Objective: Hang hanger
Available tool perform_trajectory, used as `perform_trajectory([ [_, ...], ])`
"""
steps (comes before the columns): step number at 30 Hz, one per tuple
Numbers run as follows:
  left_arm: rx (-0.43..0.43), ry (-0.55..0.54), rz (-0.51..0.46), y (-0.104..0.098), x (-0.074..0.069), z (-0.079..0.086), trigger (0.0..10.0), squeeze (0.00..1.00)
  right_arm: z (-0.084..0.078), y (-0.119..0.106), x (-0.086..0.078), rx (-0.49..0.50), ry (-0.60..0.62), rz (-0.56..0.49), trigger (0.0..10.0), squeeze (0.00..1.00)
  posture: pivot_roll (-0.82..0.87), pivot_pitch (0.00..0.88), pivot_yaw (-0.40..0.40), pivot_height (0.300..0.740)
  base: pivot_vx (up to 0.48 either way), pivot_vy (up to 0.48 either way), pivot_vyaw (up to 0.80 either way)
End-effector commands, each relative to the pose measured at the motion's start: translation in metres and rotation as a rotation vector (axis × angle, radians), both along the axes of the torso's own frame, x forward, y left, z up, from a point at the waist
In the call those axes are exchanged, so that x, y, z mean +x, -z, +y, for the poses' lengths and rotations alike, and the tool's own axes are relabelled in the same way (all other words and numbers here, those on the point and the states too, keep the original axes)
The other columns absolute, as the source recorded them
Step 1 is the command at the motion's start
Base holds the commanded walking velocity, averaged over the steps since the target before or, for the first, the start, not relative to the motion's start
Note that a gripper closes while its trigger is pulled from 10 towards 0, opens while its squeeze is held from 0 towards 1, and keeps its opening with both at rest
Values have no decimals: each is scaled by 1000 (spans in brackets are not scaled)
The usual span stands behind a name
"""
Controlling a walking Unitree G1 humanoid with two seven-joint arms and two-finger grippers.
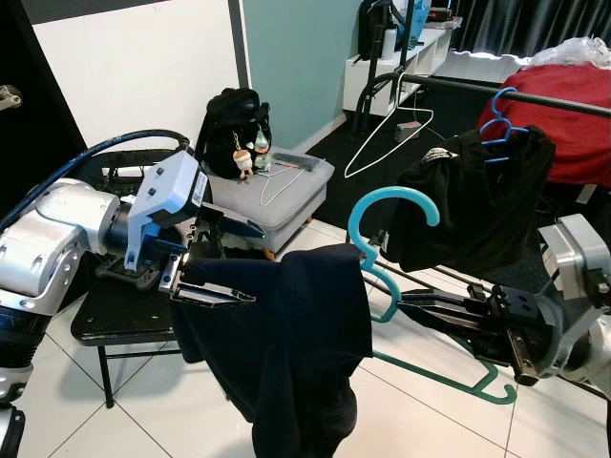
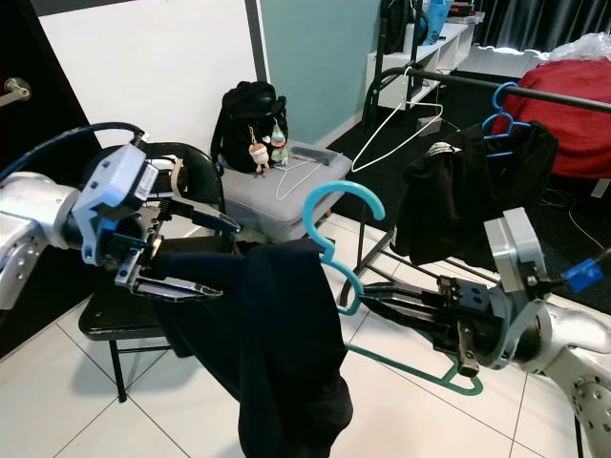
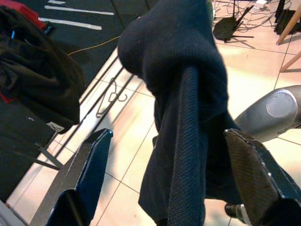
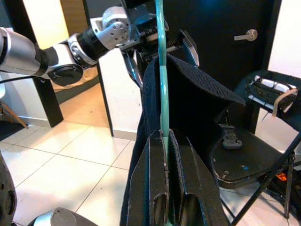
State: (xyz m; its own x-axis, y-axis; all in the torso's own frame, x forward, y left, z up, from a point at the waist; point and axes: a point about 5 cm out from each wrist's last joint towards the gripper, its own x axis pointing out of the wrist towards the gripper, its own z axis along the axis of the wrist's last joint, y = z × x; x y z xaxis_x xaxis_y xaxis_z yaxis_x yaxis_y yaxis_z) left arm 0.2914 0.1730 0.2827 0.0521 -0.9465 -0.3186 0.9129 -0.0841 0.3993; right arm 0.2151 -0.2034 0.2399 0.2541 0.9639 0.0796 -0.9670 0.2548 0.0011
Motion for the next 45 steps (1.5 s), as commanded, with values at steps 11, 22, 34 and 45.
perform_trajectory([
  [11, 104, 46, 119, 20, -3, 1, 0, 0, 2, -13, -6, 31, -34, -59, 10000, 0, -182, 0, 51, 740, 0, 0, 0],
  [22, 116, 50, 126, 22, -2, 1, 0, 0, 2, -14, -6, 33, -23, -66, 10000, 0, -180, 0, 52, 740, 0, 0, 0],
  [34, 4, -42, -32, 11, 14, -7, 0, 0, -14, -14, 30, 60, 291, -132, 10000, 1000, -181, 0, 44, 740, 0, 0, 0],
  [45, -126, -177, -163, -11, 32, 5, 0, 0, -64, -29, 4, 250, 469, -197, 10000, 1000, -191, 0, 49, 740, 0, 0, 0],
])
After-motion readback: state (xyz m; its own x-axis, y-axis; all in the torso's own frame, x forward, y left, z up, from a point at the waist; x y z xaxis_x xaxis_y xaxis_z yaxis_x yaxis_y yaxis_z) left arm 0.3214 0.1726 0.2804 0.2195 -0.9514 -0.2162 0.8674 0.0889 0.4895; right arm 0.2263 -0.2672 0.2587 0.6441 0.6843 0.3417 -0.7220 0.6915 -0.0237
